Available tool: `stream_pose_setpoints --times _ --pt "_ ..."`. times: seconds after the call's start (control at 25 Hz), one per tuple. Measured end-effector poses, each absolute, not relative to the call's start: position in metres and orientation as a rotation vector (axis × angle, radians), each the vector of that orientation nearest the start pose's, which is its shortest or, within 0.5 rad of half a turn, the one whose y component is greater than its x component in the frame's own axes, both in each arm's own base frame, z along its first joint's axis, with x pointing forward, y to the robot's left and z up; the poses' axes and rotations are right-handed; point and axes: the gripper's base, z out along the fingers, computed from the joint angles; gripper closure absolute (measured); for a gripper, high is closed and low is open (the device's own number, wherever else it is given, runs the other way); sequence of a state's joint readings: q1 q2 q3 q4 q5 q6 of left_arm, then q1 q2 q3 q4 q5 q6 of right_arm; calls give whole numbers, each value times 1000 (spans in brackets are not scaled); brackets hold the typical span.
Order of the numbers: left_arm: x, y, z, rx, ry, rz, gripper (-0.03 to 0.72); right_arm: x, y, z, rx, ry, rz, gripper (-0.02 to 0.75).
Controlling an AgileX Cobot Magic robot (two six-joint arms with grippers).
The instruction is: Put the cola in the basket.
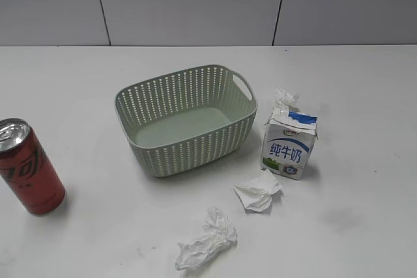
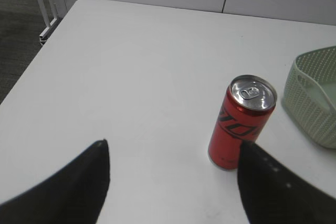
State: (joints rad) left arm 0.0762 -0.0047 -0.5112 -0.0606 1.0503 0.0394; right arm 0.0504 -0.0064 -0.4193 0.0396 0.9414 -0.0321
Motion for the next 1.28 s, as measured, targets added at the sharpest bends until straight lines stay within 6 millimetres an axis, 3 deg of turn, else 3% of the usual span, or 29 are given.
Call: stream_pose_setpoints --times 0.8,0.96,1.08,1.28 --pt "-6 -5 282 -35 2013 4 110 8 3 264 -80 1998 59 166" --pt "-5 -4 292 -36 1977 16 110 8 3 264 -80 1998 59 166" --pt "5 -2 302 -38 2012 39 110 8 3 264 -80 1998 59 166" --pt "46 1 313 -45 2191 29 110 8 3 264 -80 1998 59 166"
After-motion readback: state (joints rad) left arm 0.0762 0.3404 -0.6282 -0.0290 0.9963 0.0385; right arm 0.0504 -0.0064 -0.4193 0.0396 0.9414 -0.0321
